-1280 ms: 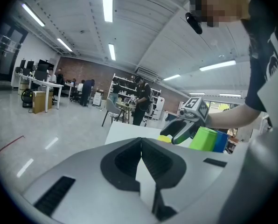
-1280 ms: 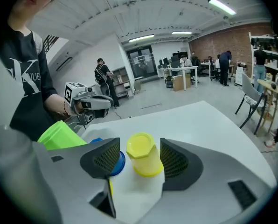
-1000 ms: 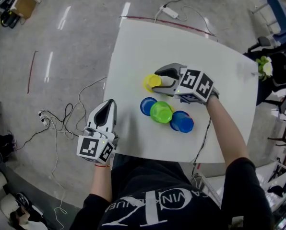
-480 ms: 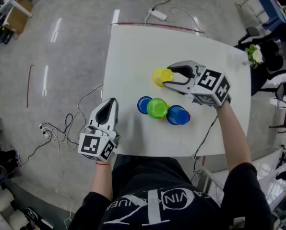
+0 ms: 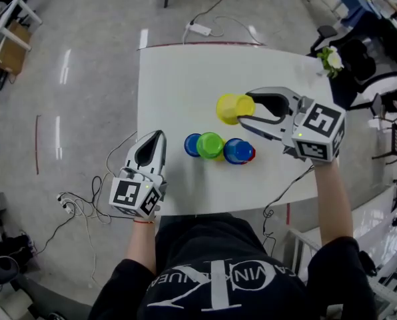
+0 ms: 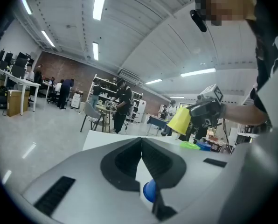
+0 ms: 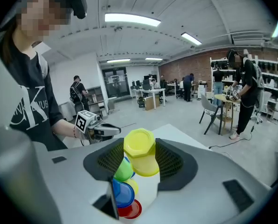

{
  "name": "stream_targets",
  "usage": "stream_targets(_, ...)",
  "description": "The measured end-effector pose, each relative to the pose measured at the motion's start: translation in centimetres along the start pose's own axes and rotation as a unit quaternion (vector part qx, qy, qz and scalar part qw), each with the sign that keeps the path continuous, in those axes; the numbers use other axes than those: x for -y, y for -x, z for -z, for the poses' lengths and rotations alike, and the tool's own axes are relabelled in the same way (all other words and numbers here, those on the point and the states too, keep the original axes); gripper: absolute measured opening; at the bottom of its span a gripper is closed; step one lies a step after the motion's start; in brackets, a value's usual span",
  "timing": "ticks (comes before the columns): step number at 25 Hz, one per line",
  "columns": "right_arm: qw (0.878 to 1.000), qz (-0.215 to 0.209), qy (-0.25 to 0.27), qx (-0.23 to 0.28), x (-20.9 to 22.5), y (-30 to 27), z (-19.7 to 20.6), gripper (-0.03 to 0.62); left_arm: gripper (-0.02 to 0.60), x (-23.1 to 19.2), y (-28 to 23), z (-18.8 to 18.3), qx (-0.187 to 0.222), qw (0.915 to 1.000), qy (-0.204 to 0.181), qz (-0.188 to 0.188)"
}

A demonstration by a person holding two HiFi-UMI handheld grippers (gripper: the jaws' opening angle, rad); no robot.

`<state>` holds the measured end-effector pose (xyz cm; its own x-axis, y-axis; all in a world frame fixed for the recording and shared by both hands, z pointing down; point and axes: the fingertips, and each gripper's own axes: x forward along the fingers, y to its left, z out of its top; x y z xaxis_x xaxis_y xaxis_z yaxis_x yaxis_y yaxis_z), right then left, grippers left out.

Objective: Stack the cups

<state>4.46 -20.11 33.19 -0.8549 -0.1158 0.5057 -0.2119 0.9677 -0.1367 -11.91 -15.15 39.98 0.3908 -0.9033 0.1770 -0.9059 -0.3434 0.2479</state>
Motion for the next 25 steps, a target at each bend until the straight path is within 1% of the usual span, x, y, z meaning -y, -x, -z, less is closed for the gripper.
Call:
stream_targets(3,1.000,-0.004,-0.015,0.001,-1.9,1.1,-0.4,0.221,0.005,0.5,0.0,-0.2,0.002,0.9999,0.001,0.015)
stream_targets(6,1.000,-0.004,-0.023,-0.014,-3.6,1.7,0.2,0.222,0.005,0.9,0.2,0.0,-0.001,0.9997,0.003,0.025)
stream_targets(13,0.998,-0.017,-0.036,-0.046,-6.7,1.4,2.0,0.224,0.005,1.2,1.0,0.0,0.001,0.9995,0.002,0.031)
stream_targets(21,0.997,-0.019,-0.043,-0.061,-7.6,0.5,2.5,0.230,0.005,1.6,1.7,0.5,0.000,0.9994,0.009,0.034)
stream_targets(25,0.997,-0.014,-0.042,-0.061,-7.6,0.5,2.5,0.233,0.005,1.7,2.0,0.6,0.000,0.9993,0.010,0.035)
